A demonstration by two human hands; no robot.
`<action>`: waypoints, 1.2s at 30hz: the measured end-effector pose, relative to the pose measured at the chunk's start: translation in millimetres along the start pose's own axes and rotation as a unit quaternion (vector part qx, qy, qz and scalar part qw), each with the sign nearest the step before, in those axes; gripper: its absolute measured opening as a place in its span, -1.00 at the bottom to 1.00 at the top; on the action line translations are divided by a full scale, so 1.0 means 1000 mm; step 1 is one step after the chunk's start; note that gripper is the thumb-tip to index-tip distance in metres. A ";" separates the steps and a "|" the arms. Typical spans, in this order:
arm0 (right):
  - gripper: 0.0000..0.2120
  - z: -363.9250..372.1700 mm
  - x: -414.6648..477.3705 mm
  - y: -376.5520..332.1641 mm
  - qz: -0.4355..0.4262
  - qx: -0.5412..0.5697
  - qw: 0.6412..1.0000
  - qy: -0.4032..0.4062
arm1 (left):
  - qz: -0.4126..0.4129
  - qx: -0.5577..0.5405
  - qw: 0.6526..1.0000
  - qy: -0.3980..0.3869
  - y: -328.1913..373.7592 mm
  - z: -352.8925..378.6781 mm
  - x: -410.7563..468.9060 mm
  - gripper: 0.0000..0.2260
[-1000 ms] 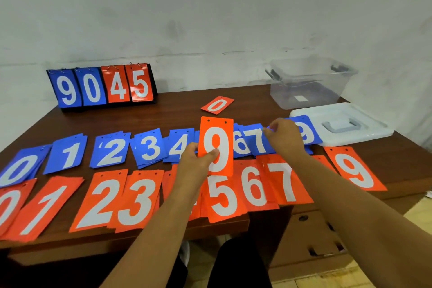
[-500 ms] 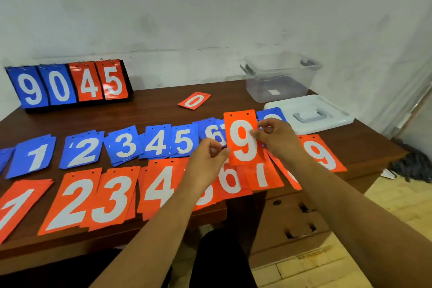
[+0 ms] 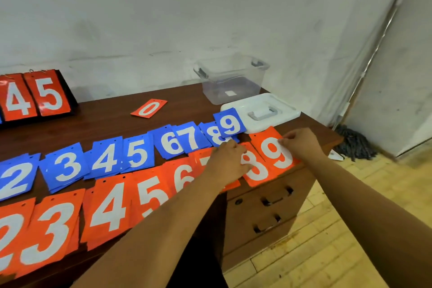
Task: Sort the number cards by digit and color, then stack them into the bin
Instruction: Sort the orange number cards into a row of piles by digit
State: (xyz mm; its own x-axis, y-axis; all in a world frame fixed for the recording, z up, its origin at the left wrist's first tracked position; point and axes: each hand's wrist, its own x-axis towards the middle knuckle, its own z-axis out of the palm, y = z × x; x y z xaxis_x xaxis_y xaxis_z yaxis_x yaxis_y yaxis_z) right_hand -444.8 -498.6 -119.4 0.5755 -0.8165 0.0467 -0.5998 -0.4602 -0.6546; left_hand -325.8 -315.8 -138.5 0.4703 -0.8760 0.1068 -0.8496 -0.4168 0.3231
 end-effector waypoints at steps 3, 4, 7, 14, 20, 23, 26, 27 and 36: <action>-0.80 0.009 0.007 0.016 0.005 -0.039 0.999 0.032 | 0.004 0.024 0.999 -0.025 -0.005 0.008 0.007 -0.53; -0.81 0.013 0.009 0.019 0.003 -0.056 0.998 0.037 | 0.007 0.026 0.999 -0.023 -0.006 0.009 0.008 -0.53; -0.79 0.023 0.008 0.018 -0.007 -0.125 0.990 0.059 | 0.018 0.025 0.999 -0.012 -0.010 0.013 0.010 -0.55; -0.79 0.033 0.012 -0.012 -0.114 -0.081 0.982 0.124 | 0.032 -0.013 0.997 0.074 -0.026 0.005 0.014 -0.60; -0.78 0.073 0.023 -0.082 -0.180 -0.027 0.979 0.090 | 0.041 -0.177 0.979 0.090 -0.073 -0.042 0.019 -0.92; -0.79 0.095 0.037 -0.115 -0.195 -0.021 0.978 0.065 | -0.012 -0.172 0.979 0.110 -0.109 -0.060 0.022 -0.90; -0.79 0.122 0.058 -0.145 -0.205 -0.023 0.978 0.021 | -0.095 -0.130 0.976 0.149 -0.162 -0.078 0.025 -0.90; -0.80 0.132 0.066 -0.155 -0.209 -0.026 0.978 0.007 | -0.135 -0.123 0.970 0.159 -0.181 -0.083 0.026 -0.90; -0.79 0.233 0.126 -0.247 -0.263 -0.082 0.956 -0.100 | -0.319 -0.077 0.930 0.166 -0.326 -0.099 0.083 -0.86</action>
State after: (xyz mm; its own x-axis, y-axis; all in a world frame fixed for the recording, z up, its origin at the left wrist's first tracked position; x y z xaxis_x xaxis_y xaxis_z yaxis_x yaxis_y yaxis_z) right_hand -95.1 -406.6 -127.9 0.9064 -0.3818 0.1809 -0.2682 -0.8507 -0.4520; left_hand 14.2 -228.7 -142.3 0.9367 -0.3275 0.1236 -0.3395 -0.7643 0.5482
